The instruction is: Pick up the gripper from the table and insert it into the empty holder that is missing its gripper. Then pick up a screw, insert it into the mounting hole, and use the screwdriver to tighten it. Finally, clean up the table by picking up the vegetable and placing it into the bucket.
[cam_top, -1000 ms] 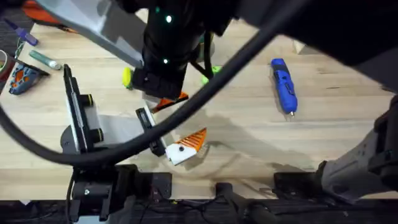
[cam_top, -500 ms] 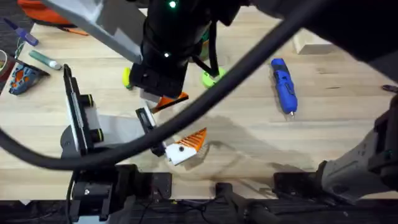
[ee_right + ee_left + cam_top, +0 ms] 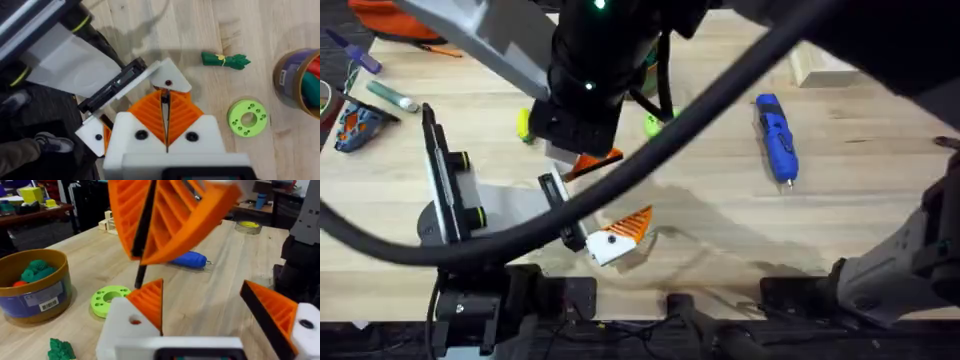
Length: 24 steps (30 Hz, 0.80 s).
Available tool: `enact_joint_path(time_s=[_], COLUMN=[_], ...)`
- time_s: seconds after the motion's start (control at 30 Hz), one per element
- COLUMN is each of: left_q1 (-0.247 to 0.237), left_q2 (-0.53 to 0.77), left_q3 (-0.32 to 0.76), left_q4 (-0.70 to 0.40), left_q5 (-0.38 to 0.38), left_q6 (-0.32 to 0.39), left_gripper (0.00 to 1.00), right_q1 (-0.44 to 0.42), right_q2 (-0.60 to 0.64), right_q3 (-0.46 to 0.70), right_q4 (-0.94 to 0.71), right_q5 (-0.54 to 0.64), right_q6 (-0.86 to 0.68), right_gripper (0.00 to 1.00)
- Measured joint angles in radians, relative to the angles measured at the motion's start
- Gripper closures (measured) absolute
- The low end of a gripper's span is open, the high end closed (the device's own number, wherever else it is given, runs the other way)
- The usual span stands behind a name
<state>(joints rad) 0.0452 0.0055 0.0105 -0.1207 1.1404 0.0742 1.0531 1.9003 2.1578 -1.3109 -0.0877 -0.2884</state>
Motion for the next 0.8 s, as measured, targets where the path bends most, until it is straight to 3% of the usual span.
enact_joint_path(time_s=[0.8], left_q1=[0.000], left_q2=[0.000], left_q3=[0.000], left_q4=[0.000], left_q5=[0.000], left_q6=[0.000], left_gripper=[0.015], right_q1=[-0.019], right_q2=[0.038], right_q3=[-0.015], right_q4=[0.008], right_q5=[-0.012], right_q6=[0.012], right_gripper=[0.995])
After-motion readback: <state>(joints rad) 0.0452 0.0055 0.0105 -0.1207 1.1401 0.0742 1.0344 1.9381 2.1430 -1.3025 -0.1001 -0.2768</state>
